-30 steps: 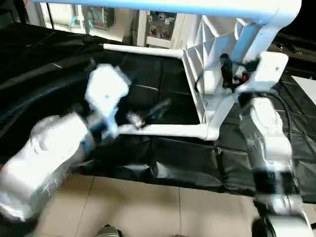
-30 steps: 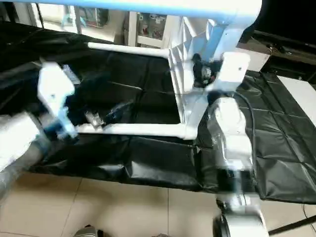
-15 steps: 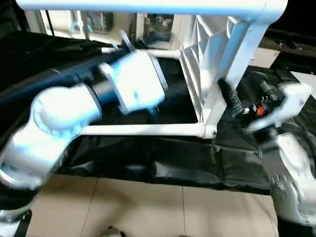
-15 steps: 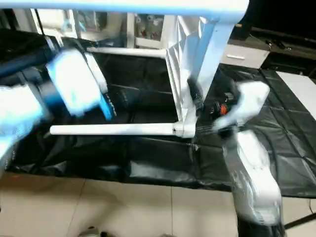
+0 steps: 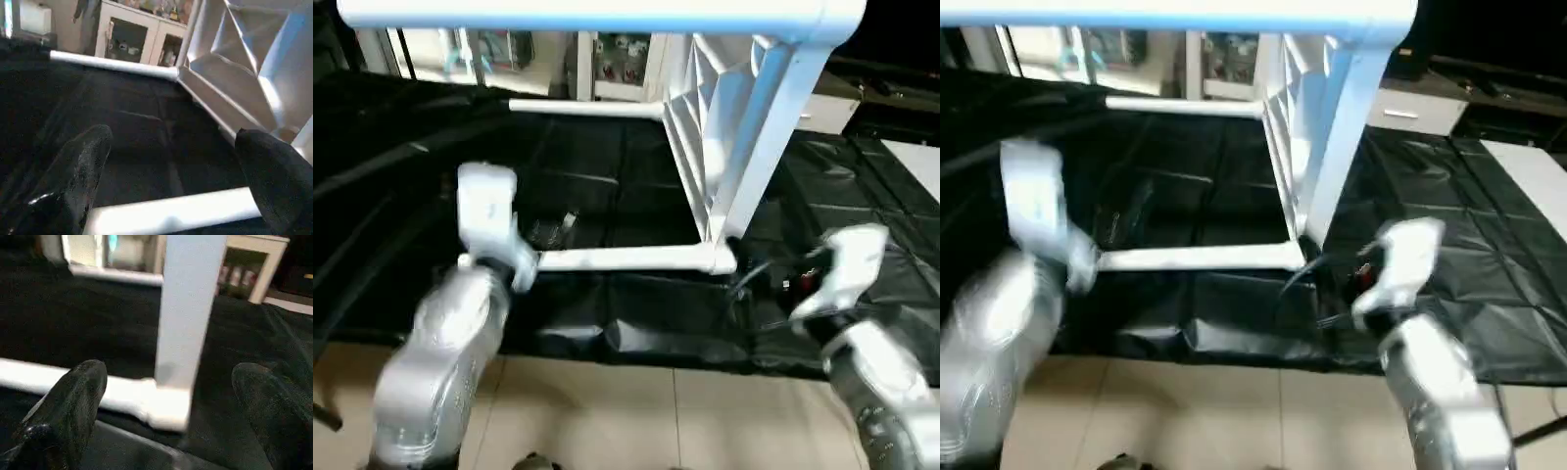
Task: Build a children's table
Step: Flip table
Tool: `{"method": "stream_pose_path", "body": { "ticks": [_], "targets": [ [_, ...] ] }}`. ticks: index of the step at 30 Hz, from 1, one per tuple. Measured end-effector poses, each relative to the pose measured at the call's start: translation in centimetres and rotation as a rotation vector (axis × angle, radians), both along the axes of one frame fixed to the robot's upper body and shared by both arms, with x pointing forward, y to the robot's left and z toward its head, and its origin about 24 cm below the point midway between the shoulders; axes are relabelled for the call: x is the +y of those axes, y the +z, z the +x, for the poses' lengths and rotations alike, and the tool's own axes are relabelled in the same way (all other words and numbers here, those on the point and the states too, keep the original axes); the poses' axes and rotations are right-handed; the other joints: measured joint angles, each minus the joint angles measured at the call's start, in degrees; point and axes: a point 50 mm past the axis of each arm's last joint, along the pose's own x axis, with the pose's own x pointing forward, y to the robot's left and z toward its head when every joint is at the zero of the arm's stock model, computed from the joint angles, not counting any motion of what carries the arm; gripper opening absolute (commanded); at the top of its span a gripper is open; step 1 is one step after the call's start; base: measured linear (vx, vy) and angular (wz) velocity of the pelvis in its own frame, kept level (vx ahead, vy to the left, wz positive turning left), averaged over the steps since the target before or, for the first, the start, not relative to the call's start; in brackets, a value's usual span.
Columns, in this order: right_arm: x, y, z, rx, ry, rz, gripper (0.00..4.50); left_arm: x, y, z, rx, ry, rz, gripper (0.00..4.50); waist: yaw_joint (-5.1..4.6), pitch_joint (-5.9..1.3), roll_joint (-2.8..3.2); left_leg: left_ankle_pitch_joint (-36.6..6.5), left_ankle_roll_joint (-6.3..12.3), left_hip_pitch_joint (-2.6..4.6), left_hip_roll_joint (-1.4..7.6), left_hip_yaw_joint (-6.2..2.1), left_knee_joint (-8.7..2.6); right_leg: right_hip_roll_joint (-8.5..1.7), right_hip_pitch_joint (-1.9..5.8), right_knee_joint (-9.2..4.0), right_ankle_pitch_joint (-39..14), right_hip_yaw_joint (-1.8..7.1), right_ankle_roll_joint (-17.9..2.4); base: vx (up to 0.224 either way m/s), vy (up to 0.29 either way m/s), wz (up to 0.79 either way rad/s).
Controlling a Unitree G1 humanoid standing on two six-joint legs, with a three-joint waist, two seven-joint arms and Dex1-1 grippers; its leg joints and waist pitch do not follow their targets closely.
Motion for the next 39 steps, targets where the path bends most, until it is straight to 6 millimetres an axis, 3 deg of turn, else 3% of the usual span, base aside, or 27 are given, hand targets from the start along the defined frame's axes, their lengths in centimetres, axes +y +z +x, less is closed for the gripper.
{"method": "stream_pose_path", "body": {
  "ticks": [2, 5, 8, 12, 14, 16, 18, 21, 24, 26, 28, 31, 36, 39],
  "targets": [
    [0.8, 0.2, 0.2, 0.002, 0.029, 0.043, 4.45, -0.7, 2.8, 0.5, -0.112, -0.09, 0.176, 4.5, 0.03, -0.1, -0.57, 0.0, 0.0, 0.04, 0.03, -0.09, 0.0, 0.0, 0.01, 0.02, 0.0, -0.12, 0.0, 0.0, 0.0, 0.0],
    [1.7, 0.4, 0.5, 0.002, 0.061, 0.083, 4.45, -2.0, 6.2, 0.1, -0.277, -0.209, 0.338, 4.5, -0.57, -0.3, -0.65, 0.0, 0.0, 0.46, -0.18, -0.1, 0.01, -0.17, 0.56, -0.22, 0.0, -0.04, 0.0, 0.0, 0.0, 0.0],
    [2.1, 0.1, 0.5, 0.017, 0.075, 0.105, 4.45, -2.8, 6.0, -0.5, -0.31, -0.361, 0.511, 4.5, -0.92, -0.29, -0.85, 0.0, 0.05, 0.89, -0.21, -0.15, 0.01, -0.19, 0.65, -0.42, 0.0, -0.07, 0.0, 0.0, 0.0, 0.0],
    [2.1, -0.1, 0.8, 0.034, 0.07, 0.105, 4.45, -2.0, 6.7, 0.5, -0.313, -0.371, 0.644, 4.5, -0.96, -0.24, -0.78, 0.0, 0.05, 0.76, -0.25, -0.43, 0.01, -0.17, 0.75, -0.55, 0.0, -0.23, 0.0, 0.0, 0.0, 0.0],
    [2.2, 0.1, 1.0, 0.032, 0.072, 0.107, 4.45, -2.0, 7.9, 0.8, -0.352, -0.363, 0.654, 4.5, -0.96, -0.14, -0.61, 0.0, 0.05, 0.83, -0.25, -0.43, 0.01, -0.17, 0.74, -0.56, 0.0, -0.23, 0.0, 0.0, 0.0, 0.0],
    [2.2, 0.1, 1.1, 0.031, 0.064, 0.106, 4.45, -2.1, 8.9, 1.0, -0.381, -0.366, 0.67, 4.5, -0.75, 0.09, 0.05, 0.0, 0.05, 0.91, -0.25, -0.46, 0.01, -0.17, 0.74, -0.54, 0.0, -0.25, 0.0, 0.0, 0.0, 0.0],
    [2.3, 0.1, 1.1, 0.03, 0.061, 0.11, 4.45, -2.2, 9.5, 1.2, -0.4, -0.366, 0.676, 4.5, -0.69, 0.01, 0.19, 0.0, 0.04, 1.05, -0.26, -0.47, 0.01, -0.17, 0.73, -0.56, 0.0, -0.24, 0.0, 0.0, 0.0, 0.0],
    [2.4, 0.1, 1.1, 0.03, 0.052, 0.12, 4.45, -2.2, 10.4, 1.7, -0.424, -0.371, 0.698, 4.5, -0.66, 0.33, 1.05, 0.0, 0.04, 1.03, -0.27, -0.49, 0.01, -0.17, 0.76, -0.56, 0.0, -0.27, 0.0, 0.0, 0.0, 0.0],
    [2.4, 0.0, 1.0, 0.031, 0.038, 0.118, 4.45, -2.4, 12.9, 2.3, -0.511, -0.408, 0.777, 4.5, -0.46, 0.7, 1.62, 0.0, 0.04, 0.91, -0.26, -0.59, -0.02, -0.11, 0.73, -0.51, 0.0, -0.31, 0.0, 0.0, 0.0, 0.0],
    [2.5, -0.1, 0.9, 0.035, 0.034, 0.122, 4.45, -2.7, 15.4, 1.8, -0.633, -0.429, 0.819, 4.5, -0.49, 0.65, 2.12, 0.0, 0.04, 1.04, -0.32, -0.61, -0.07, -0.14, 0.76, -0.56, 0.0, -0.29, 0.0, 0.0, 0.0, 0.0],
    [2.5, -0.1, 0.8, 0.037, 0.027, 0.126, 4.45, -3.1, 16.5, 1.4, -0.699, -0.453, 0.848, 4.5, -0.53, 0.42, 2.64, 0.0, 0.04, 1.08, -0.36, -0.61, -0.07, -0.17, 0.76, -0.55, 0.0, -0.25, 0.0, 0.0, 0.0, 0.0],
    [2.5, -0.2, 0.8, 0.039, 0.016, 0.124, 4.45, -3.2, 16.9, 1.8, -0.742, -0.426, 0.916, 4.5, -0.54, 0.39, 2.97, 0.0, 0.04, 1.08, -0.36, -0.61, -0.07, -0.17, 0.62, -0.34, 0.0, -0.24, 0.0, 0.0, 0.0, 0.0],
    [2.5, -0.3, 0.8, 0.047, 0.005, 0.112, 4.45, -2.6, 19.1, 2.6, -0.834, -0.336, 1.02, 4.5, -0.43, 0.39, 3.04, 0.0, 0.03, 1.1, -0.35, -0.61, -0.1, -0.16, 0.51, 0.01, 0.0, -0.22, 0.0, 0.0, 0.0, 0.0],
    [2.4, -0.3, 0.8, 0.05, 0.002, 0.102, 4.45, -1.3, 19.4, 3.7, -0.819, -0.284, 1.147, 4.5, -0.46, 0.4, 3.11, 0.0, 0.03, 1.12, -0.34, -0.64, -0.11, -0.15, 0.49, 0.06, 0.0, -0.25, -0.1, 0.0, 0.0, 0.0]
  ]
}}
